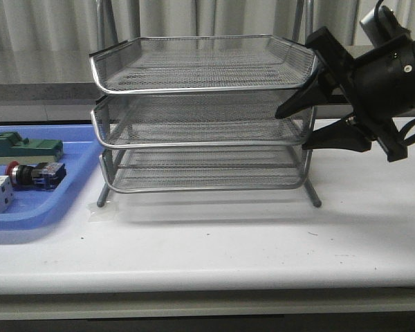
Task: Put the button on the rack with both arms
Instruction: 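Grasp the front rim of the middle mesh tier with the right gripper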
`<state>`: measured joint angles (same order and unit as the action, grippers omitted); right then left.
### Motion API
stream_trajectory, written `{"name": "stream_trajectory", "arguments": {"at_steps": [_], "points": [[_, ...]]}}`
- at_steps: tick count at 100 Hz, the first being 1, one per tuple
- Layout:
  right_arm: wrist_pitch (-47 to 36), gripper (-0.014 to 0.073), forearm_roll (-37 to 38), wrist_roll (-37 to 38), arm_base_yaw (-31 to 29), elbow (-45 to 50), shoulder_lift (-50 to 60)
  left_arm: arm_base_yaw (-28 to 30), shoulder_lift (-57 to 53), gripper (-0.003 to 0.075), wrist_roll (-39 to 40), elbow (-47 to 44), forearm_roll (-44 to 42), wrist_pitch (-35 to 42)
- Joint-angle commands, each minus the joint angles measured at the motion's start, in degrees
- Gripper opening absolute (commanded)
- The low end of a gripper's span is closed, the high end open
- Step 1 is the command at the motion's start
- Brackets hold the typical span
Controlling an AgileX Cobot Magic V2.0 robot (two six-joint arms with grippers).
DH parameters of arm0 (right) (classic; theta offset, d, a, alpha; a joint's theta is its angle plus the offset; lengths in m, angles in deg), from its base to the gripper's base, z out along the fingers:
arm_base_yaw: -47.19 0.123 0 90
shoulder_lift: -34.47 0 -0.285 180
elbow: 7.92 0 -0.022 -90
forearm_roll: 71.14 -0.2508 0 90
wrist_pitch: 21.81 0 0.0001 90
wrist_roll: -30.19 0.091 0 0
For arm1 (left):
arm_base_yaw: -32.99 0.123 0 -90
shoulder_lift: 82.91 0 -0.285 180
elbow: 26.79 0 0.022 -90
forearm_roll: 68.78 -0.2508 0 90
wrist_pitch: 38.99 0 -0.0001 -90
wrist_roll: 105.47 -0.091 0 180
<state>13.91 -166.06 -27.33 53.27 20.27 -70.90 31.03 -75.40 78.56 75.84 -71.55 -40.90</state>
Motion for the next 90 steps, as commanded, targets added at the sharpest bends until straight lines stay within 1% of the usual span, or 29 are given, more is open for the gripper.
{"name": "stream_trajectory", "arguments": {"at_steps": [1,10,17,47,55,63,83,90], "points": [[3.0,0.0422,-2.6,-1.0,0.0,-2.0,1.4,-0.1,-1.8,-0.0020,0.6,-2.0,0.2,4.6],[3.3,0.0405,-2.6,-1.0,0.0,-2.0,0.9,-0.1,-1.8,-0.0020,0.6,-2.0,0.2,4.6],[3.7,0.0365,-2.6,-1.0,0.0,-2.0,0.6,-0.1,-1.8,-0.0020,0.6,-2.0,0.2,4.6],[5.0,0.0073,-2.6,-1.0,0.0,-1.9,0.6,-0.1,-1.8,-0.0020,0.6,-2.0,0.2,4.6],[5.2,0.0024,-2.1,-1.0,0.0,-1.9,0.6,-0.1,-1.8,-0.0020,0.6,-2.0,0.2,4.6],[5.3,0.0003,-1.5,-1.0,0.0,-1.8,0.6,-0.1,-1.8,-0.0020,0.6,-2.0,0.2,4.6],[7.3,0.0003,3.0,-0.8,0.0,-1.6,0.7,-0.1,-1.8,-0.0020,0.6,-2.0,0.2,4.6],[8.1,0.0003,3.4,-0.5,0.0,-0.7,1.0,-0.1,-1.8,-0.0020,0.6,-2.0,0.2,4.6]]}}
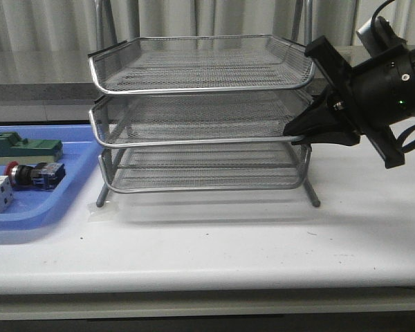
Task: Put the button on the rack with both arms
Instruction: 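Grasp the front rim of the middle mesh tier with the right gripper, then pull the middle tier out toward the robot, release, withdraw right gripper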
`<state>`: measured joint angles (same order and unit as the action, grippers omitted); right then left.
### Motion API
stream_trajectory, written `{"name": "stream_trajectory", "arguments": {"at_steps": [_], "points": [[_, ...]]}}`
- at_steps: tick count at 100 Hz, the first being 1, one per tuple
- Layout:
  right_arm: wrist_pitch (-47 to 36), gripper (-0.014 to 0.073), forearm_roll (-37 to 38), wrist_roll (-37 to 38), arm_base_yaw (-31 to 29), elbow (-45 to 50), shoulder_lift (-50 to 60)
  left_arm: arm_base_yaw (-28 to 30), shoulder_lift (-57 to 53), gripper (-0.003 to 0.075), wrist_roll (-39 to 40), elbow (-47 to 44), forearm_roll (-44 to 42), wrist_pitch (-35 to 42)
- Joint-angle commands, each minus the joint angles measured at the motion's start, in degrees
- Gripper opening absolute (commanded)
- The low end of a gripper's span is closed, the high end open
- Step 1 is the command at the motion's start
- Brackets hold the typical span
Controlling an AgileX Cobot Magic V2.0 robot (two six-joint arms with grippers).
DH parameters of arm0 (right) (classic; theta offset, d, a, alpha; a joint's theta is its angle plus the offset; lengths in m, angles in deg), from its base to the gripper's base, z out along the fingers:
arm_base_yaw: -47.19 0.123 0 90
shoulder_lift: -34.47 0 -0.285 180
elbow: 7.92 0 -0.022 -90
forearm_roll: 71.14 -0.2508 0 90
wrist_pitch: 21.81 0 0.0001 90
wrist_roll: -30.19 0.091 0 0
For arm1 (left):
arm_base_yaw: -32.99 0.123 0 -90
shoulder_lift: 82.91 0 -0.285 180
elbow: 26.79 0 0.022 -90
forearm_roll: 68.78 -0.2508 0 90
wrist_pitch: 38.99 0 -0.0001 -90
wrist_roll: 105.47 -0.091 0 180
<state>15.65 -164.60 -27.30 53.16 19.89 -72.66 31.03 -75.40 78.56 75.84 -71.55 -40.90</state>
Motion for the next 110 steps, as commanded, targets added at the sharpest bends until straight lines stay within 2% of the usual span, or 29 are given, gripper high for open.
{"name": "stream_trajectory", "arguments": {"at_steps": [1,52,81,90,110], "points": [[6.3,0.0003,1.9,-0.6,0.1,0.0,2.8,-0.1,-1.8,-0.0020,0.6,-2.0,0.2,4.6],[5.4,0.0003,4.2,-0.6,0.1,14.0,14.7,-0.1,-1.8,-0.0020,0.6,-2.0,0.2,4.6],[5.7,0.0015,5.6,-0.6,0.1,16.6,17.6,-0.1,-1.8,-0.0020,0.6,-2.0,0.2,4.6],[5.7,0.0108,5.6,-0.6,0.1,16.6,17.7,-0.1,-1.8,-0.0020,0.6,-2.0,0.2,4.6],[7.2,0.0489,6.0,-2.5,0.1,16.6,19.7,-0.1,-1.8,-0.0020,0.6,-2.0,0.2,4.6]]}}
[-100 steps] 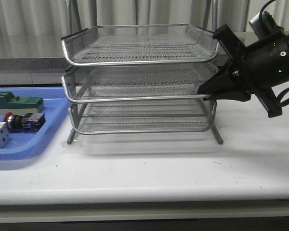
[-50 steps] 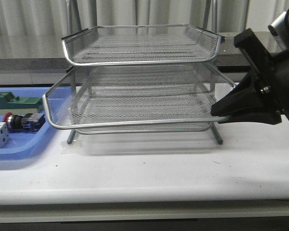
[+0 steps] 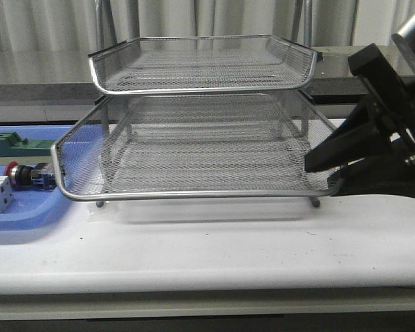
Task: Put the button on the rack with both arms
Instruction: 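Pull the middle tier out toward the robot, release, withdraw right gripper, then move the left gripper over the blue tray above the red push button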
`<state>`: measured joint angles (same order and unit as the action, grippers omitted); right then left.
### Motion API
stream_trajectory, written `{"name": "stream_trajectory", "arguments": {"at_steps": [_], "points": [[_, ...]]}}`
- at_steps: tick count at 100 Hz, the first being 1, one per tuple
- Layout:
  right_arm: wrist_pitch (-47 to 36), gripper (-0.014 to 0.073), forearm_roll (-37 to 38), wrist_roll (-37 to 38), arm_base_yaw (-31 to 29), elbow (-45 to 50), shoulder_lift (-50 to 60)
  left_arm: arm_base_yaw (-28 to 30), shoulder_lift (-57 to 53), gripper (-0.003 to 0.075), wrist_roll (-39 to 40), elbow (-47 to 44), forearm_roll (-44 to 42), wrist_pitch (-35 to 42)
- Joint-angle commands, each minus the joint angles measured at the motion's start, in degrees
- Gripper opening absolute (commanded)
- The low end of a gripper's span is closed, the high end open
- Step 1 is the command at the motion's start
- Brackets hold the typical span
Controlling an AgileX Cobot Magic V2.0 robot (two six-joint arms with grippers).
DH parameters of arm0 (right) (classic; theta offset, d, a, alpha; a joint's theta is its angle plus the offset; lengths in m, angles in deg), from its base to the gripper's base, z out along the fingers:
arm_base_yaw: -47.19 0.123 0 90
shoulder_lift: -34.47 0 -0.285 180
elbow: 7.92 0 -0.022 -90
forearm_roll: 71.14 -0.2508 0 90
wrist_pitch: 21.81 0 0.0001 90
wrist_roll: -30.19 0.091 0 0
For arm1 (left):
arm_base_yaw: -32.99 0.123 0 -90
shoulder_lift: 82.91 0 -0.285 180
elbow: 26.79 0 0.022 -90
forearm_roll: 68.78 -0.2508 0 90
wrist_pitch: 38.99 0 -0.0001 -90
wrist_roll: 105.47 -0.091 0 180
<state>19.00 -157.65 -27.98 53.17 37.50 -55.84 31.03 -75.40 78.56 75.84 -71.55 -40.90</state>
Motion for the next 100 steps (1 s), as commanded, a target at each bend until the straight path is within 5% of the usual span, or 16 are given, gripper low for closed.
{"name": "stream_trajectory", "arguments": {"at_steps": [1,25,100], "points": [[3.9,0.0497,-0.9,-1.8,0.1,-1.0,3.2,-0.1,-1.8,-0.0020,0.6,-2.0,0.2,4.6],[4.4,0.0519,9.0,3.8,0.1,-1.0,9.8,-0.1,-1.8,-0.0020,0.6,-2.0,0.2,4.6],[4.3,0.0519,78.7,53.7,0.1,-11.7,38.6,-0.1,-1.8,-0.0020,0.6,-2.0,0.2,4.6]]}}
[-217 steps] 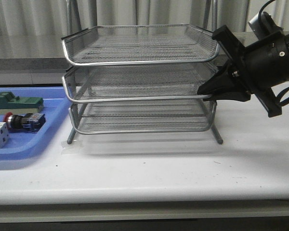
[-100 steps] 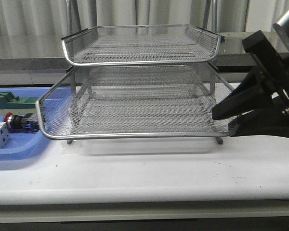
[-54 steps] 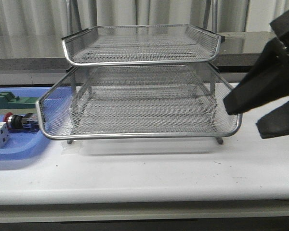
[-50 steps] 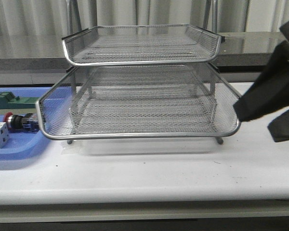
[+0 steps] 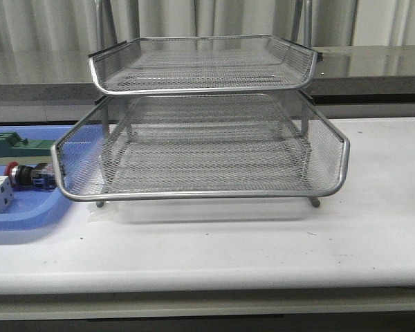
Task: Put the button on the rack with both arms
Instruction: 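Move the left gripper over the blue tray above the red push button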
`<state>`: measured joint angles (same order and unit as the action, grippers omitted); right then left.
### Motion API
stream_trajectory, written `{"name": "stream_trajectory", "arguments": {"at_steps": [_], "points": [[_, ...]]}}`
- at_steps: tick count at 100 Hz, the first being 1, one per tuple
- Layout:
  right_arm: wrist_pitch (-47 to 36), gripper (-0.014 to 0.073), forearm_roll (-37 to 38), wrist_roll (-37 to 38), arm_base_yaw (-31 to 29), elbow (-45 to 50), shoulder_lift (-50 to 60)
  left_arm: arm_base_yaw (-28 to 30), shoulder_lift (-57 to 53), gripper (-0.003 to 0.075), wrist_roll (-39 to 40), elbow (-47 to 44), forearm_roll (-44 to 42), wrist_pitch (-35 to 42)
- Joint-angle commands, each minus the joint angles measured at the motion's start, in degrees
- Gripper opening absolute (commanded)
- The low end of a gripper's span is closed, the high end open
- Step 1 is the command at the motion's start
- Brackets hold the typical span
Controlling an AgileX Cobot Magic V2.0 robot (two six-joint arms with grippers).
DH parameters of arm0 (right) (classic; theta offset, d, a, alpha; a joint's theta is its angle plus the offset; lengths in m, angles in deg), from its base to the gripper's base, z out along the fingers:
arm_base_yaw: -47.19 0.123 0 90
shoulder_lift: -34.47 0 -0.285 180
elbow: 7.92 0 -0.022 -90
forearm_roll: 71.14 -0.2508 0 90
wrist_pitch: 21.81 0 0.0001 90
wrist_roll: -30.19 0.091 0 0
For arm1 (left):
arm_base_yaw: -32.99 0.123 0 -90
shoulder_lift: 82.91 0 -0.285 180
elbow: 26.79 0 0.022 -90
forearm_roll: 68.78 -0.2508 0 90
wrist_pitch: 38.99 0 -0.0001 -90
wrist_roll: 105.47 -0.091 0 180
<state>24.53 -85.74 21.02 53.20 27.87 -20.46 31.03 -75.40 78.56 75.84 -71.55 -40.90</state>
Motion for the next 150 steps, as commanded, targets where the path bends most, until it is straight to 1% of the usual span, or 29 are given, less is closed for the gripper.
{"name": "stream_trajectory", "arguments": {"at_steps": [1,9,19,43,48,53,62,88,95,100,135,150], "points": [[-1.1,0.0519,7.3,5.5,0.0,-2.1,3.8,-0.1,-1.8,-0.0020,0.6,-2.0,0.2,4.6],[0.2,0.0519,12.3,8.7,0.0,-2.1,6.8,-0.1,-1.8,-0.0020,0.6,-2.0,0.2,4.6],[1.9,0.0519,15.7,11.2,0.0,-2.1,10.2,-0.1,-1.8,-0.0020,0.6,-2.0,0.2,4.6],[5.5,0.0516,16.4,11.3,0.0,-2.1,14.1,-0.1,-1.8,-0.0020,0.6,-2.0,0.2,4.6],[6.1,0.0498,16.4,11.3,0.0,-2.1,14.1,-0.1,-1.8,-0.0020,0.6,-2.0,0.2,4.6],[6.8,0.0463,16.4,11.3,0.0,-2.1,14.1,-0.1,-1.8,-0.0020,0.6,-2.0,0.2,4.6],[7.5,0.0367,16.4,11.3,0.0,-2.1,14.1,-0.1,-1.8,-0.0020,0.6,-2.0,0.2,4.6],[7.3,0.0007,16.4,11.3,0.0,-2.1,14.1,-0.1,-1.8,-0.0020,0.6,-2.0,0.2,4.6],[7.3,-0.0074,16.4,11.3,0.0,-2.1,14.1,-0.1,-1.8,-0.0020,0.6,-2.0,0.2,4.6],[7.3,-0.0063,16.4,11.3,0.0,-2.1,14.1,-0.1,-1.8,-0.0020,0.6,-2.0,0.2,4.6],[7.4,-0.0068,16.4,11.3,0.0,-2.1,14.1,-0.1,-1.8,-0.0020,0.6,-2.0,0.2,4.9],[7.4,-0.0068,16.4,11.3,0.0,-2.1,14.1,-0.1,-1.8,-0.0020,0.6,-1.3,0.3,8.2]]}}
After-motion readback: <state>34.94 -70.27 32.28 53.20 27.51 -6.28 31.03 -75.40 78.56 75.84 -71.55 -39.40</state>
